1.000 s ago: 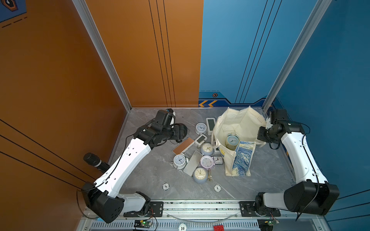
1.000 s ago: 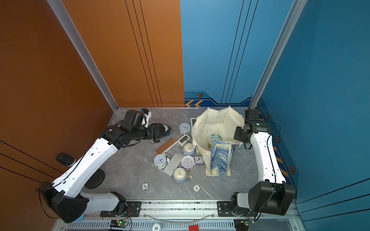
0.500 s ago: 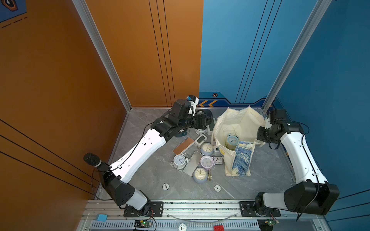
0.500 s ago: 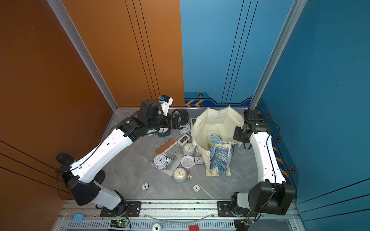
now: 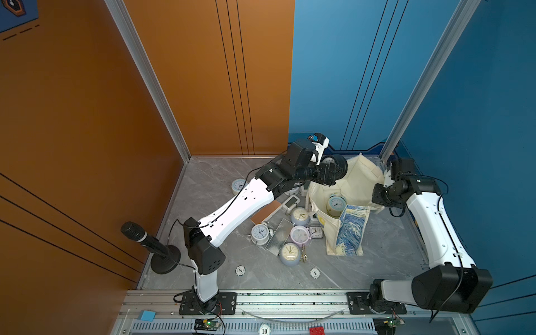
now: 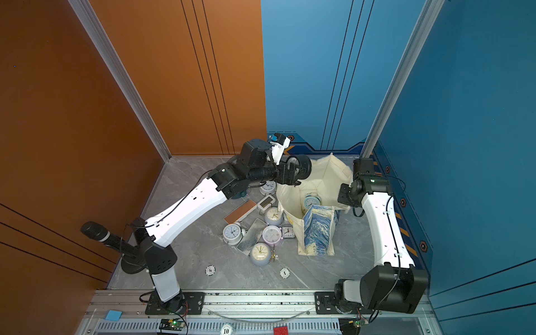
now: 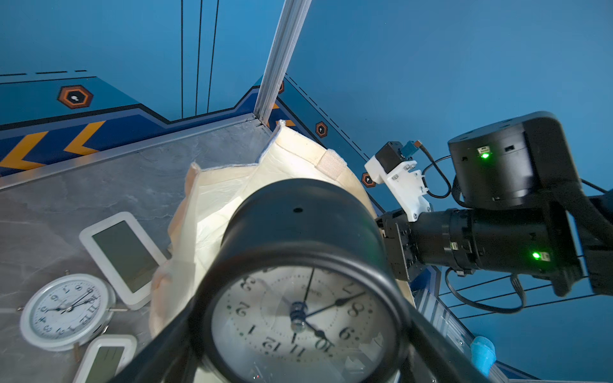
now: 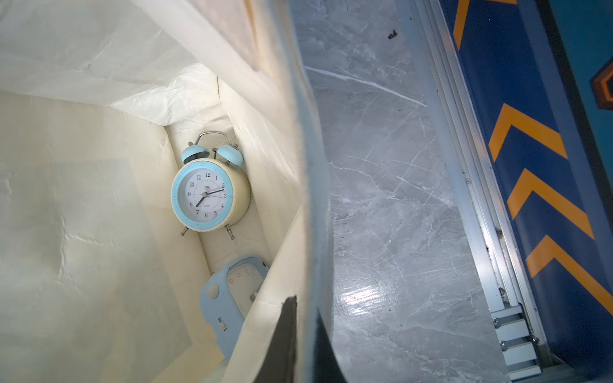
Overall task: Put the alarm clock into the canvas bag
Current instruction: Place the alarm at the canvas bag.
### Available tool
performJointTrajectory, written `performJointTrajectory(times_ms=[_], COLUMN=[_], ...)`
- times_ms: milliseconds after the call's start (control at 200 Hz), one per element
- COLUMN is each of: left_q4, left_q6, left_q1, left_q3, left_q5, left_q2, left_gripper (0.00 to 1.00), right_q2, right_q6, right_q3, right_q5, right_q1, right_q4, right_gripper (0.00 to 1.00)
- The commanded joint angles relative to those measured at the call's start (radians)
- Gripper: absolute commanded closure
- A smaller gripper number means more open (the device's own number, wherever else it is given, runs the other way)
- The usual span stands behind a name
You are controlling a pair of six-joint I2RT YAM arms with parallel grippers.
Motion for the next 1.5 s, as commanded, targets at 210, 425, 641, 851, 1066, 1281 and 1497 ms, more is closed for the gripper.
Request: performJointTrajectory(times_ms=[210,425,641,851,1066,1281,1497], left_q4=[-0.028,-0.071,-0.171,-0.224,-0.299,-0.345,-0.397], left_q6=[0.019,0.007,0.038,0.069,0.118,0.139,0.151], left_q1=[-0.041,-0.063,-0.095,-0.109,-0.122,-0.122,-0.119], left_q3=[0.154,0.227,0.276,0.287,0.308,0.329,0.363], left_q5=[0.073,0.167,0.239,0.341,0.445,0.468,0.452], left_q2=[0.19,0.304,0.376,0.431,0.497,0.555,0.622], left_gripper=[0.41,0.43,0.43,0.43,0.43,0.41,0.36], right_q2=[-0.013,-0.002,0.001,0.009,0.015,0.021,0.026], right_q6=[-0.009,-0.007,-0.006,-0.005,-0.003,-0.001,0.0], right_q3=[0.015,0.035,0.037,0.043,0.043,0.045,0.045], right_q5=[-0.008,-0.012,-0.018,-0.027,-0.033,-0.04,-0.047], right_q1=[0.003,-0.002,-0.006,-0.01,-0.011,-0.011,-0.009], right_q4=[-0.007,-0.011,-0.01,-0.012,-0.013,-0.014,-0.015], right_gripper=[0.92,0.92,0.92,0.92,0.92,0.92,0.92])
